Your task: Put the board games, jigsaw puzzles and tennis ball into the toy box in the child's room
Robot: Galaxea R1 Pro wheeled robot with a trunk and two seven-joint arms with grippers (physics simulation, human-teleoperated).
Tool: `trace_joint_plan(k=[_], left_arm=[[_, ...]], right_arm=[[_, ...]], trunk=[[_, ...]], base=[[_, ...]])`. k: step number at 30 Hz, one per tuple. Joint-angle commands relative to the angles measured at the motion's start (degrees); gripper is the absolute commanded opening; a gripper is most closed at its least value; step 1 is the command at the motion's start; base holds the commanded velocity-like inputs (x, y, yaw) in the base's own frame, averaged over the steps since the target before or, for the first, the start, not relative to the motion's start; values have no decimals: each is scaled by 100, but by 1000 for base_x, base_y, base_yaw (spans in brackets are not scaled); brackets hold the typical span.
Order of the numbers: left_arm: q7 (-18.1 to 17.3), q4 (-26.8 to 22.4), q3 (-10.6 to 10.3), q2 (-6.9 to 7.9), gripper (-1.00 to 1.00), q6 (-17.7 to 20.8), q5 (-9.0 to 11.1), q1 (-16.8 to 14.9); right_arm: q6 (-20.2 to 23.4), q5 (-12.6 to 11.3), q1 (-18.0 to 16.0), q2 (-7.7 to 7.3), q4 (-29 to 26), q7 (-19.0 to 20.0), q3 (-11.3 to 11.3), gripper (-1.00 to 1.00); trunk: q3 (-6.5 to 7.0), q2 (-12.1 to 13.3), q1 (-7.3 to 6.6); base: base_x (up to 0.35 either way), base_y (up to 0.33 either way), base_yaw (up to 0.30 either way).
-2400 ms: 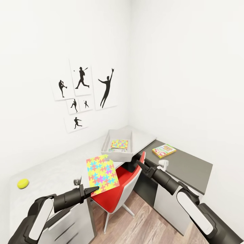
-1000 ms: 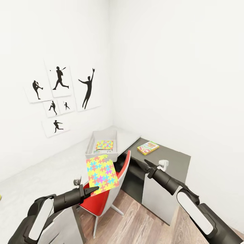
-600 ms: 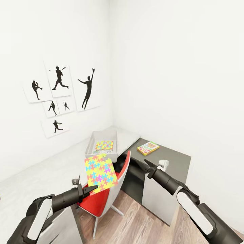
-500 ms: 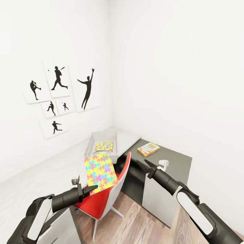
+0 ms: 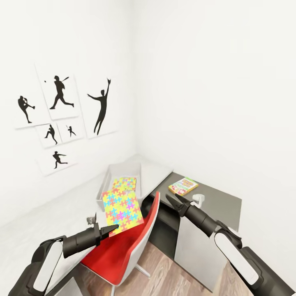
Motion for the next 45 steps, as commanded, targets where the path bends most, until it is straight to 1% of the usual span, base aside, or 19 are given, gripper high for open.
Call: trace_joint_plan(k=[1,6,15,25,28,30,31,32,33,34,35,37,38,39,40,41,42,43,45], left_arm=[[-33,0,5,-1,-100,22,-11,-6],[-34,0,4,-1,-100,22,-11,-6],[-34,0,8,-1,-100,22,-11,-6],[-64,0,15,9,-100,27,-11,-6],[-198,0,19,108,-100,28,-12,-8],[-274,5,11,322,-100,28,-5,-94],[-294,25,-9,415,-100,28,-1,-284],[-301,51,-23,455,-100,28,1,-421],[-309,167,-79,530,-100,28,0,-745],[-315,397,-193,610,-100,28,-4,-1096],[-318,782,-361,703,-100,28,-10,-1446],[-321,1882,-764,913,-100,28,-49,-2211],[-320,2392,-941,979,-100,28,-70,-2597],[-313,3025,-1190,1035,-100,28,-122,-3180],[-297,3321,-1356,1048,-100,28,-178,-3519],[-278,3521,-1514,1052,-100,28,-257,-3780],[-260,3648,-1656,1051,-100,28,-368,-3961],[-244,3694,-1713,1044,-100,28,-435,-4029],[-140,3842,-1852,963,-100,28,-788,-4219]], right_arm=[[34,-64,-7,-4,-2,10,5,100],[2,-64,-7,-4,-2,11,5,100],[-5,-61,-7,-4,-2,10,5,100],[-6,-54,-7,-4,-4,20,5,100],[-6,-53,-8,-8,-8,25,3,100],[-6,-52,-10,-11,-10,27,-1,100],[-6,-54,-10,-13,-10,27,-2,100],[-6,-54,-10,-15,-10,27,-3,100],[-6,-53,-8,-17,-10,28,-3,100],[-6,-53,-10,-19,-9,31,-5,100],[-6,-53,-10,-20,-6,33,-6,100],[-10,-53,-8,-19,-5,34,-5,100],[-12,-53,-8,-17,-7,33,-5,100],[-13,-53,-9,-15,-8,33,-4,100],[-13,-51,-8,-14,-6,31,-4,100],[-14,-48,-7,-12,-4,30,-2,100],[-14,-47,-7,-9,-3,29,0,100],[-14,-46,-7,-10,-3,29,1,100],[-14,-45,-7,-12,-2,29,3,100]], trunk=[[-23,-14,7],[-54,-14,7],[-58,-14,7],[-58,-14,7],[-58,-14,7],[-58,-14,7],[-58,-14,7],[-58,-14,7],[-58,-14,7],[-58,-14,7],[-58,-14,7],[-58,-14,7],[-58,-14,7],[-58,-14,7],[-58,-14,7],[-58,-14,7],[-58,-14,7],[-58,-14,7],[-58,-14,7]], base=[[323,0,0],[323,0,0],[302,0,0],[51,0,0],[3,0,0],[1,0,0],[0,0,0],[0,0,0],[0,0,0],[0,0,0],[0,0,0],[0,0,0],[0,0,0],[0,0,0],[0,0,0],[0,0,0],[0,0,0],[0,0,0],[0,0,0]])
